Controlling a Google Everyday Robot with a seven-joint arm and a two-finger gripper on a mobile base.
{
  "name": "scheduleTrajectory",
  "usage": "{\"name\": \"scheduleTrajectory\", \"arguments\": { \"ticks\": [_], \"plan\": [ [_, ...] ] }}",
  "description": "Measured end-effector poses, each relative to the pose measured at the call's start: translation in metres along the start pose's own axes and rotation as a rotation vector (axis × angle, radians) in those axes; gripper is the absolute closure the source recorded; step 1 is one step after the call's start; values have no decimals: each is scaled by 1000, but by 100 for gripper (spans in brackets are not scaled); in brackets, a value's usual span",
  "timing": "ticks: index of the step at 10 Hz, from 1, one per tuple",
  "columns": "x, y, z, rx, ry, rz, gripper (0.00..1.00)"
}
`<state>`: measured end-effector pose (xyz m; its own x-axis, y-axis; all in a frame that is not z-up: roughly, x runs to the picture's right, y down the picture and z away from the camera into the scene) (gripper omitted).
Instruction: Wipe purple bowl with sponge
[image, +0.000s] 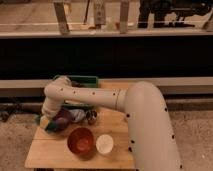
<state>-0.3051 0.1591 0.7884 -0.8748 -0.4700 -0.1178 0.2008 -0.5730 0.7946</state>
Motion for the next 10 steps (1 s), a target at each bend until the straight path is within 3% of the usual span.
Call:
{"name": "scheduleTrajectory", "arguments": {
  "ticks": [2,4,7,10],
  "plan": [
    [-15,8,-6,-27,-34,21,100],
    [-23,15,-15,-35,-38,31,100],
    [-22,31,-20,-30,-40,25,100],
    [-14,55,-13,-29,-47,17,100]
  ]
}}
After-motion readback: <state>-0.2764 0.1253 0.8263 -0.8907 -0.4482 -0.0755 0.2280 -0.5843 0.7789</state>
